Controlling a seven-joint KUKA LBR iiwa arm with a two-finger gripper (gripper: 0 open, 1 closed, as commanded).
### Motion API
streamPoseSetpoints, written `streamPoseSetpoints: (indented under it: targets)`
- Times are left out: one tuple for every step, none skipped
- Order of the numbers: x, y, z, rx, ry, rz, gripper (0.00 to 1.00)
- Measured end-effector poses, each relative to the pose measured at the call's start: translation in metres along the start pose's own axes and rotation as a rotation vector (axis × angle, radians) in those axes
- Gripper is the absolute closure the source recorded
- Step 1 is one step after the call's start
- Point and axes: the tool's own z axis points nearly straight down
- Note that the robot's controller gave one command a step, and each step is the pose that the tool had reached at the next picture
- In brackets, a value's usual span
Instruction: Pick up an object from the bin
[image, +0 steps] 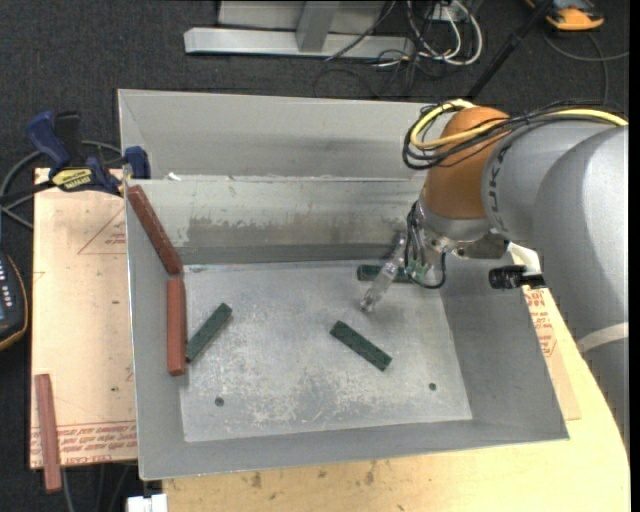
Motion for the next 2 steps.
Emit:
streamPoseSetpoints:
  targets:
    - [-0.0095,-0.0144,-0.0003,-0.003,-0.003,0.108,0.00]
    - [-0.0096,-0.0140,-0.0005,-0.003,-0.005,0.107,1.00]
